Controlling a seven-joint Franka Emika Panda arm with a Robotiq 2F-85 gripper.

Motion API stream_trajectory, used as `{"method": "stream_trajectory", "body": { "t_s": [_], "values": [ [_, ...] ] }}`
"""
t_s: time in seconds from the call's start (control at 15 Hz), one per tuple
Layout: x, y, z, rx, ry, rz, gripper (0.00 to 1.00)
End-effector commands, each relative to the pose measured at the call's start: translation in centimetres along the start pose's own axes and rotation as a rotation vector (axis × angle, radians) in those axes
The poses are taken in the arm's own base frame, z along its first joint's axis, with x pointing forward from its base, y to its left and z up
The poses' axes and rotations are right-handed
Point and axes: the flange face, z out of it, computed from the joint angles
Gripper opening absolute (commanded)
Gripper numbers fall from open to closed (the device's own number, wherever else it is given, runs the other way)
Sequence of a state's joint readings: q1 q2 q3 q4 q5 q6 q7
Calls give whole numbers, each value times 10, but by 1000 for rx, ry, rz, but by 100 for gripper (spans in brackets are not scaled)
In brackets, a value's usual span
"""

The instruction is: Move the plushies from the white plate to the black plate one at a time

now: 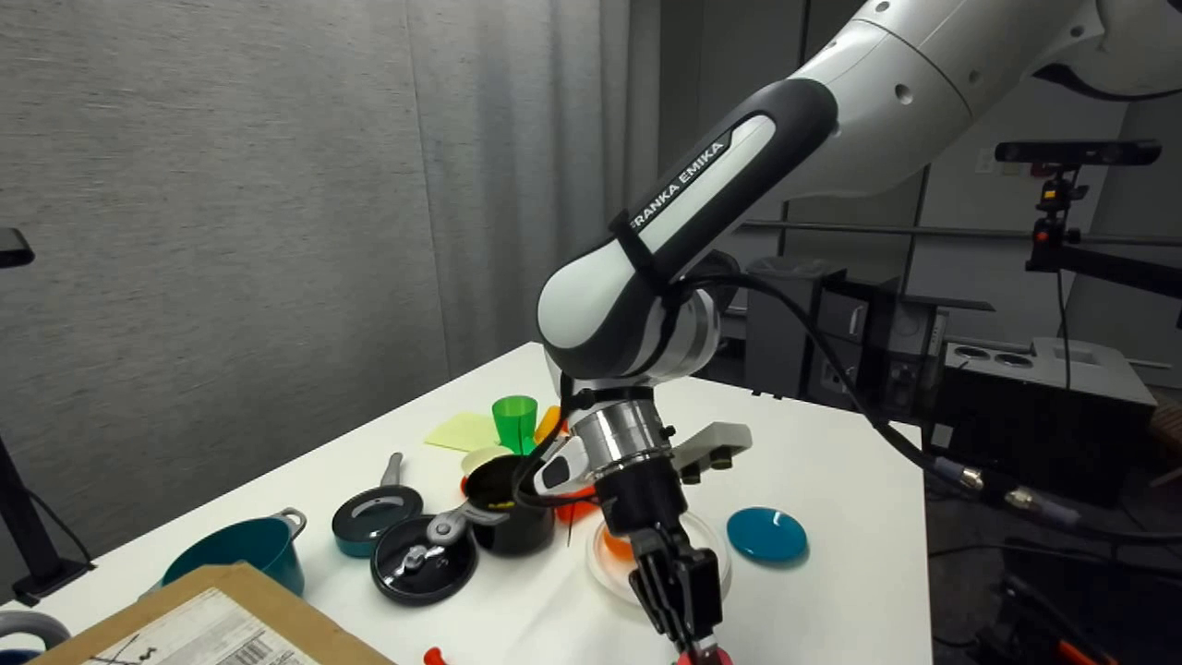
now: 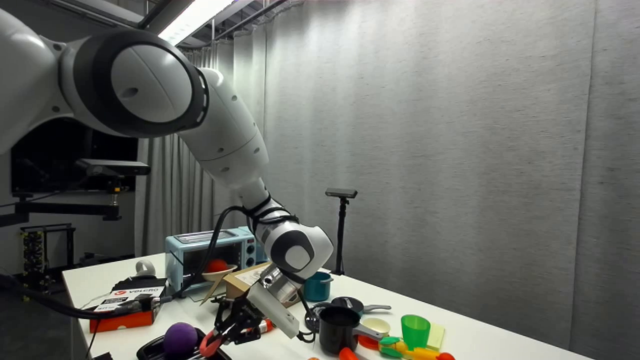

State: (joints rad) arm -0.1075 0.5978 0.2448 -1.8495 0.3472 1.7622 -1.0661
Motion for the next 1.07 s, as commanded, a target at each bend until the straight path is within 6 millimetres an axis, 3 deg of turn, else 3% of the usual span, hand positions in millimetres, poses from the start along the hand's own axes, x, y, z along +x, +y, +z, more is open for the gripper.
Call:
{"method": "stream_trajectory", "body": {
  "t_s": [0.0,0.4,1.0],
  "values": [
    [11,-5,-10,-28,33,12,3],
    [42,-9,0,-167,107,117,3],
    [76,-34,31,-160,-33,90,3]
  ]
}}
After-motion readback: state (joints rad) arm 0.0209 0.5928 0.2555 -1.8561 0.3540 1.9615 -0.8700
